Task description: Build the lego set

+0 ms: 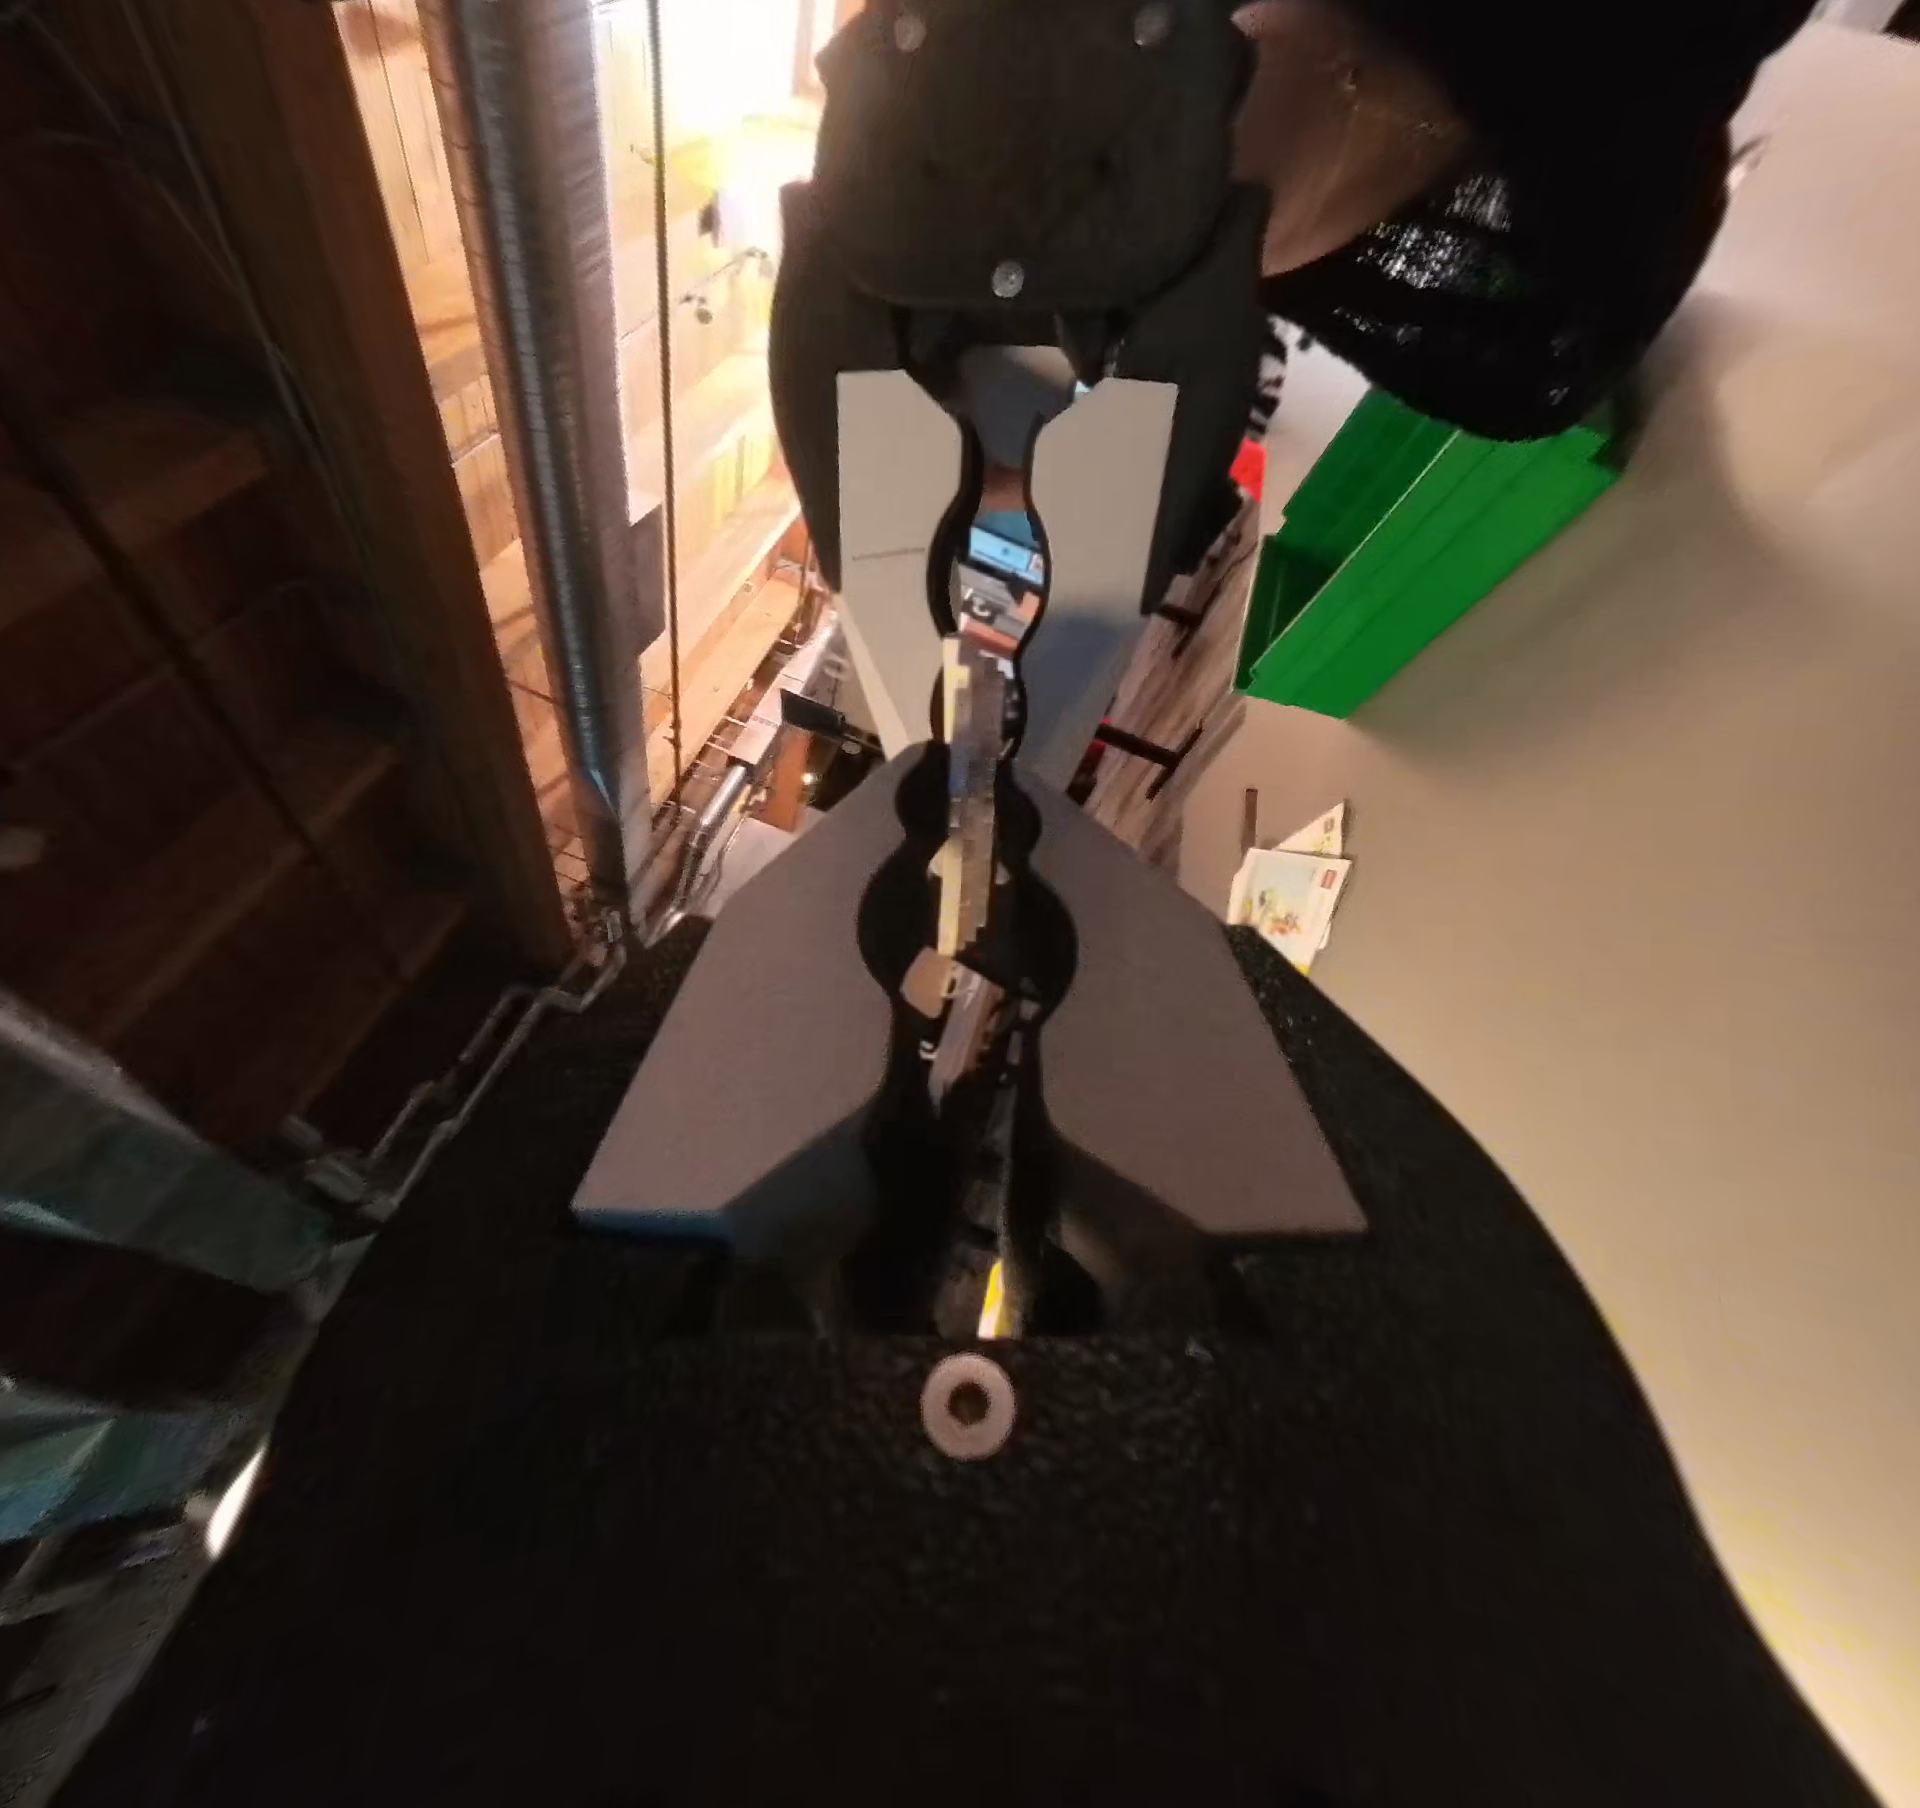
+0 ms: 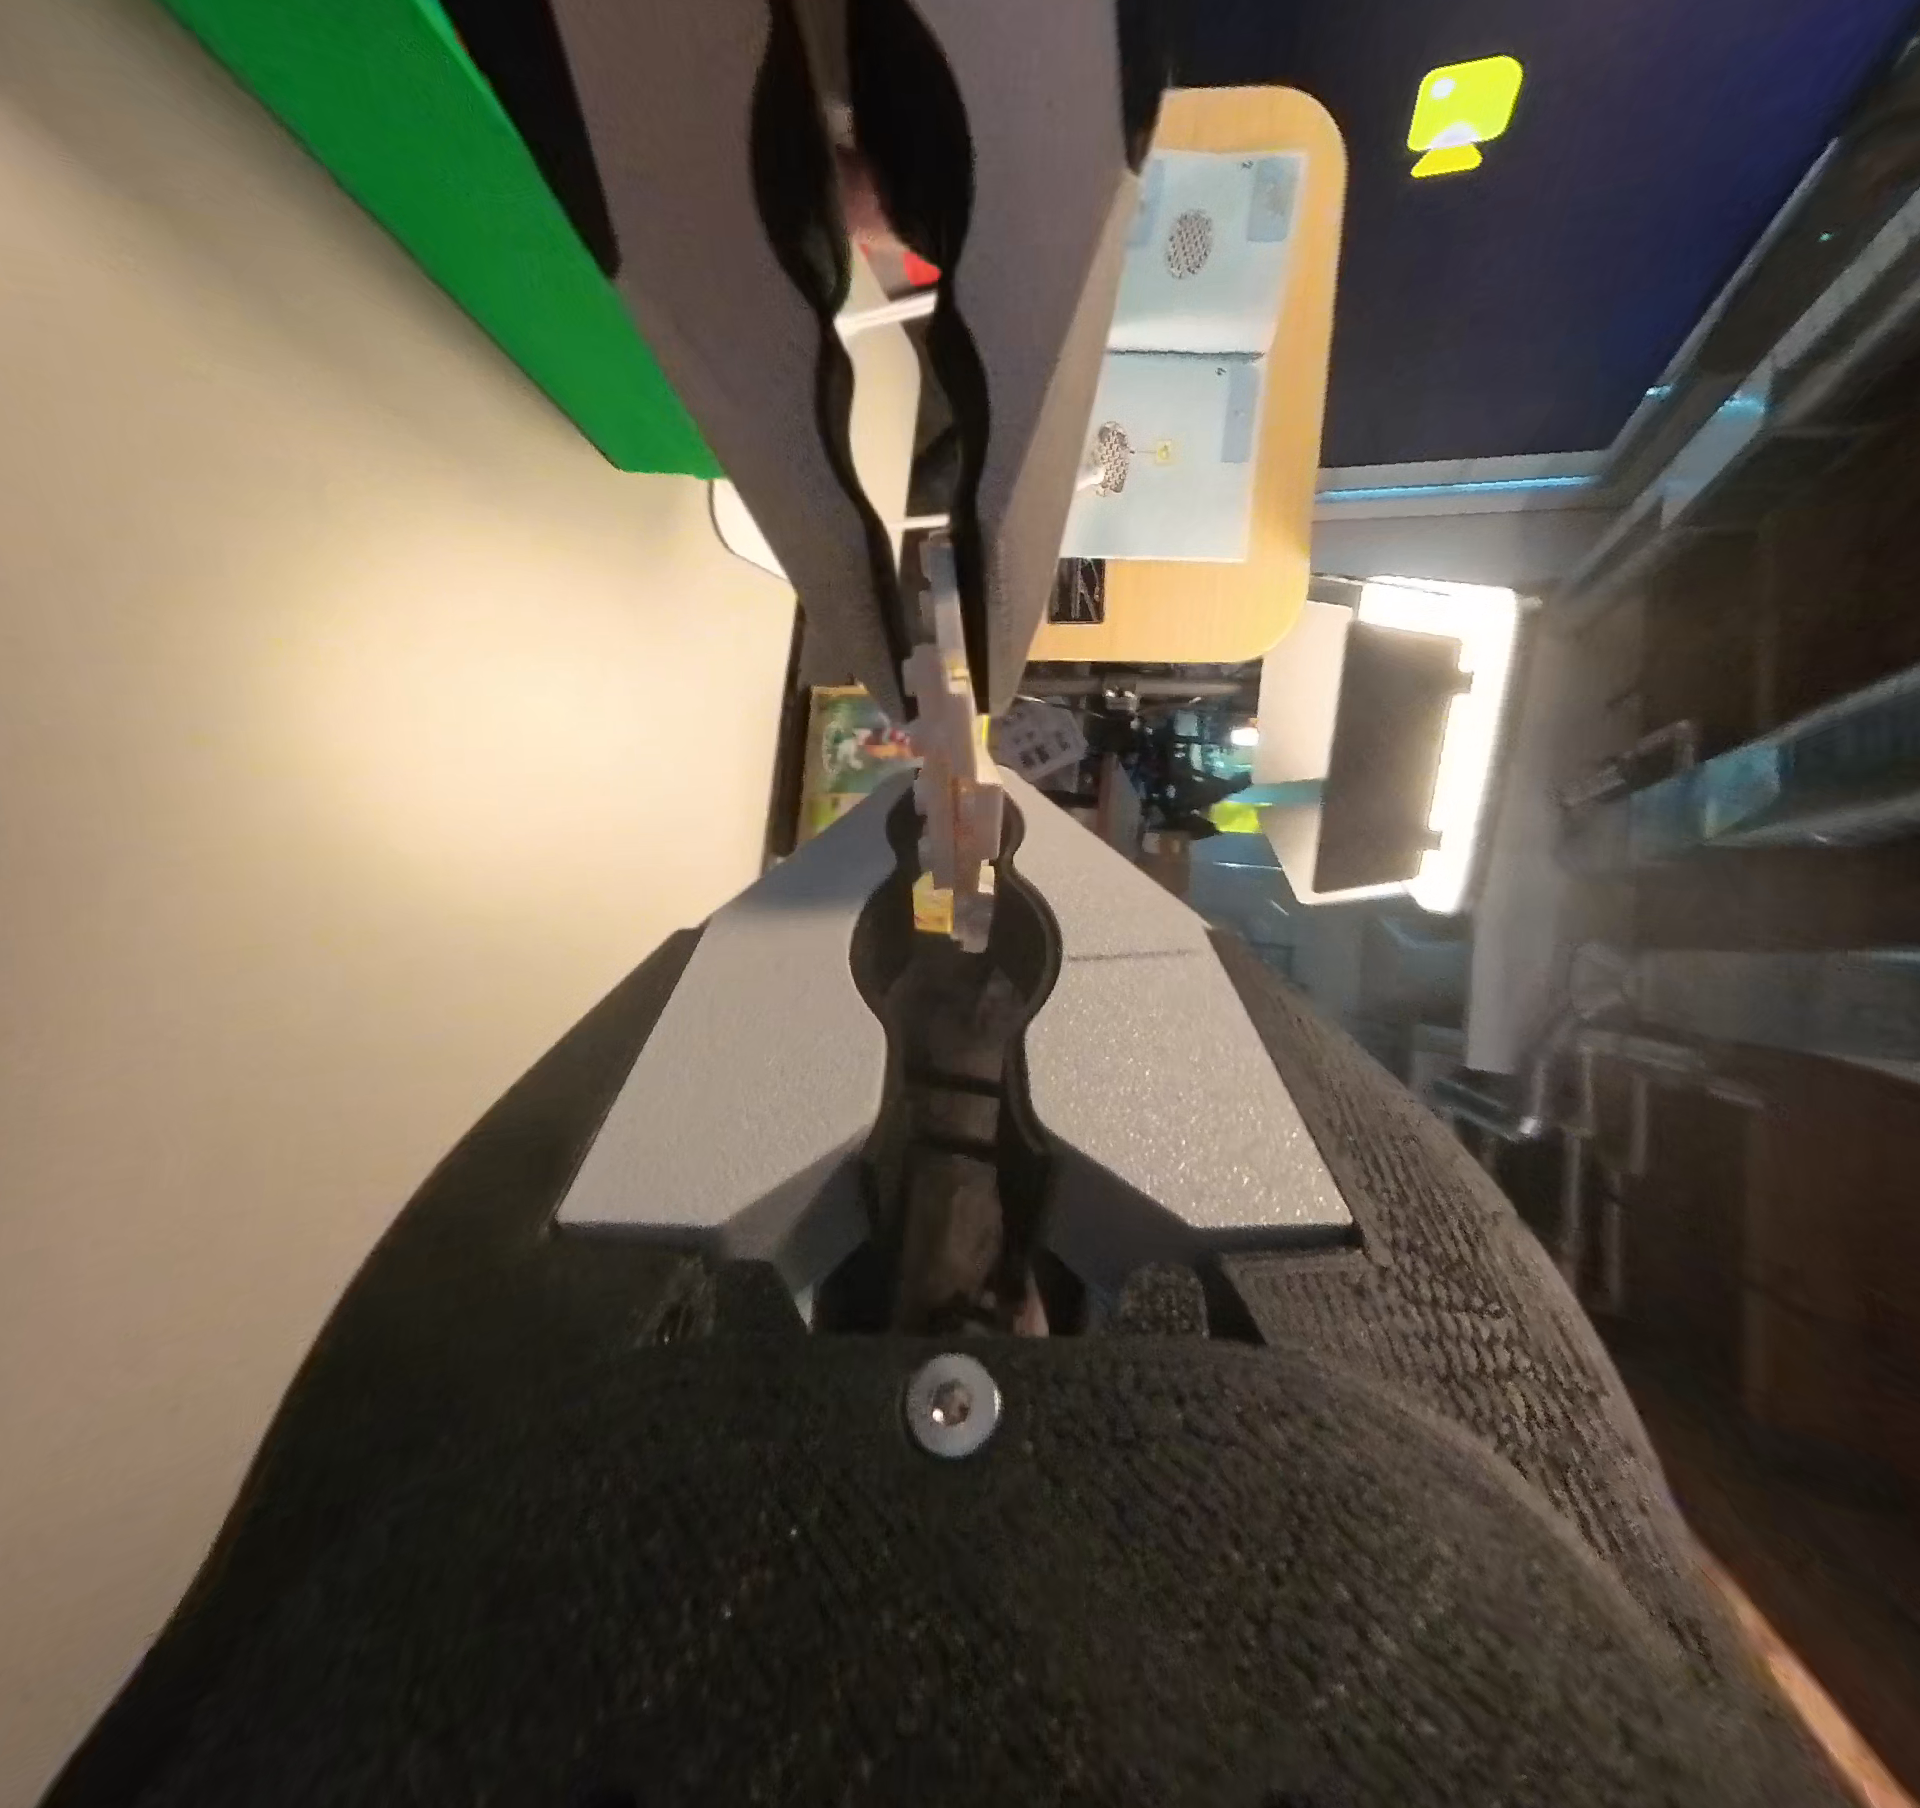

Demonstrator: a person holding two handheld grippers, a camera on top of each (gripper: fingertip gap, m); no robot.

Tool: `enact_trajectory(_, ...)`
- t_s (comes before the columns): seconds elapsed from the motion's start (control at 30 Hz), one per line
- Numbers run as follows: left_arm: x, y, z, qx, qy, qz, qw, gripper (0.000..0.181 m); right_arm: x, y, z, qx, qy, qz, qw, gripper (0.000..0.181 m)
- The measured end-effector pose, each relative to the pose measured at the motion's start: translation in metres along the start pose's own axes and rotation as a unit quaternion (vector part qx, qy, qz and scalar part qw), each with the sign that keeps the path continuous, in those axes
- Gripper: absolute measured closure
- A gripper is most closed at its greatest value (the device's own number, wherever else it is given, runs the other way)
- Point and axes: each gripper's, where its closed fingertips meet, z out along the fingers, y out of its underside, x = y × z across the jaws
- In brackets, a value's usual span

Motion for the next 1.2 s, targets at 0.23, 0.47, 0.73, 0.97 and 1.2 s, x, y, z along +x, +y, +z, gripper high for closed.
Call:
enact_trajectory(0.23, -0.002, -0.008, -0.006, 0.036, 0.007, -0.027, 0.999, 0.177, 0.01, -0.008, -0.006, -0.015, 0.076, -0.093, 0.993, 0.173)
enact_trajectory(0.47, -0.004, -0.012, -0.01, 0.057, 0.012, -0.057, 0.997, 0.177, 0.016, -0.014, -0.01, -0.016, 0.107, -0.126, 0.986, 0.174)
enact_trajectory(0.73, -0.001, -0.01, -0.006, 0.041, 0.016, -0.043, 0.998, 0.177, 0.014, -0.009, -0.01, -0.024, 0.105, -0.137, 0.985, 0.174)
enact_trajectory(0.97, 0.004, -0.013, -0.007, 0.05, 0.031, -0.04, 0.997, 0.176, 0.01, -0.014, -0.011, 0.002, 0.099, -0.144, 0.985, 0.159)
enact_trajectory(1.2, 0.004, -0.018, -0.013, 0.09, 0.059, -0.111, 0.988, 0.176, 0.006, -0.028, -0.026, 0.09, 0.064, -0.086, 0.99, 0.14)
